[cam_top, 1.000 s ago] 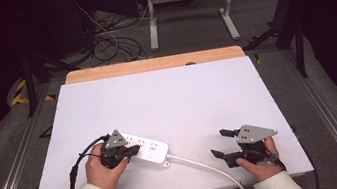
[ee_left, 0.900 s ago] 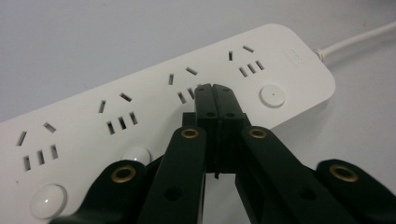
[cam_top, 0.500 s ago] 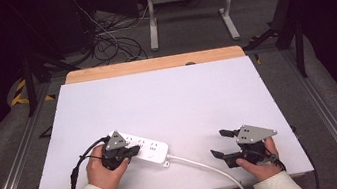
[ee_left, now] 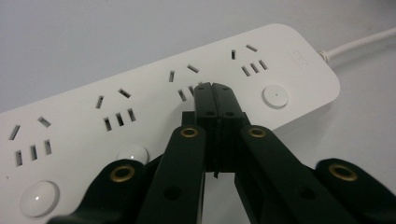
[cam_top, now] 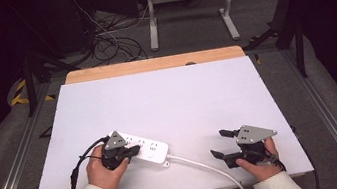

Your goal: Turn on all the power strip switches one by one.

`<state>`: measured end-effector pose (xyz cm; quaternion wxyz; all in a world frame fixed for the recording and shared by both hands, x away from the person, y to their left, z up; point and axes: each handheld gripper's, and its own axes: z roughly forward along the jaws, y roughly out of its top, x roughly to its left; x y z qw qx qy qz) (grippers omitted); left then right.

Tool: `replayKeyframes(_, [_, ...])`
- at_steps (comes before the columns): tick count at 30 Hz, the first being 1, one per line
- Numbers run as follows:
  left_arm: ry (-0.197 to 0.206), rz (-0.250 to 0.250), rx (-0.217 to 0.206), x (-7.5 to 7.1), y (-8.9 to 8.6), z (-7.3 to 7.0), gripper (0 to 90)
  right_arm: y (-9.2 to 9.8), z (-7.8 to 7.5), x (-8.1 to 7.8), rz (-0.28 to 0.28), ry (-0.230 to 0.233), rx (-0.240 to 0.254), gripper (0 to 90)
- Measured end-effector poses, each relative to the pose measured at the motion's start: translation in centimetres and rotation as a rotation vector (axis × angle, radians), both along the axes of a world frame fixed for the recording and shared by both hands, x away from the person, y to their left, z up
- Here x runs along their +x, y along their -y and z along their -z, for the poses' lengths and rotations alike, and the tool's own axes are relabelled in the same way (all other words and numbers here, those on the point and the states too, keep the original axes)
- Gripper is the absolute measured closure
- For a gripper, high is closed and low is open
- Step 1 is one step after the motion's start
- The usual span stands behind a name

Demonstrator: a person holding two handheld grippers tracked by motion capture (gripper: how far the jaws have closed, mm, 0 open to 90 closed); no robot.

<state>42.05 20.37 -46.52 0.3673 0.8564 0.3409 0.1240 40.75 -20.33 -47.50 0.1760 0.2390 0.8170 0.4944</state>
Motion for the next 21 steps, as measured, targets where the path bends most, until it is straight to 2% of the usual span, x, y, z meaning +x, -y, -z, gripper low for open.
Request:
replayKeyframes(2, [-0.003,0.000,-0.007,0.0,-0.1,0.2,90.0,0.0,0.0,0.0,0.001,-0.001,-0.002,26.5])
replayKeyframes(4, [-0.027,-0.006,-0.058,0.2,-0.5,0.4,90.0,-0.1,0.0,0.0,0.000,-0.003,0.000,26.4])
replayKeyframes(5, [-0.027,-0.006,-0.058,0.2,-0.5,0.4,90.0,-0.1,0.1,0.0,0.002,-0.004,0.000,26.5])
replayKeyframes(6, [0.000,-0.004,-0.061,0.2,-0.7,0.2,90.0,-0.1,0.1,0.1,0.003,-0.005,-0.002,26.4])
replayKeyframes(7, [0.009,-0.020,-0.051,0.2,-0.8,0.0,90.0,-0.1,0.1,0.1,0.006,-0.007,-0.004,26.3])
replayKeyframes(8, [-0.007,-0.018,-0.069,0.3,-1.0,-0.4,90.0,0.0,0.1,0.1,0.007,-0.009,0.000,26.2])
replayKeyframes(10, [0.033,-0.011,-0.109,0.0,-1.4,-1.8,90.0,0.0,0.1,0.1,0.009,-0.007,0.002,26.2])
replayKeyframes(11, [0.033,-0.011,-0.109,0.0,-1.4,-1.8,90.0,0.0,0.1,0.1,0.010,-0.005,0.002,26.2])
replayKeyframes(13, [0.056,0.002,-0.104,-0.8,-1.1,-2.9,90.0,0.0,0.1,0.2,0.010,-0.008,0.004,26.2])
replayKeyframes(14, [0.056,0.002,-0.104,-0.8,-1.1,-2.9,90.0,0.0,0.1,0.2,0.012,-0.010,0.001,26.2])
replayKeyframes(15, [0.058,0.011,-0.094,-1.0,-1.0,-3.0,90.0,0.0,0.1,0.2,0.012,-0.011,0.000,26.2])
replayKeyframes(16, [0.079,0.015,-0.065,-1.0,-0.9,-3.0,90.0,0.0,0.1,0.2,0.012,-0.011,0.000,26.2])
replayKeyframes(17, [0.058,0.015,-0.075,-1.1,-0.7,-3.0,90.0,0.0,0.1,0.2,0.010,-0.007,-0.001,26.2])
replayKeyframes(21, [0.067,0.021,-0.068,-1.1,-0.5,-3.1,90.0,0.1,0.1,0.1,0.010,-0.006,0.002,26.2])
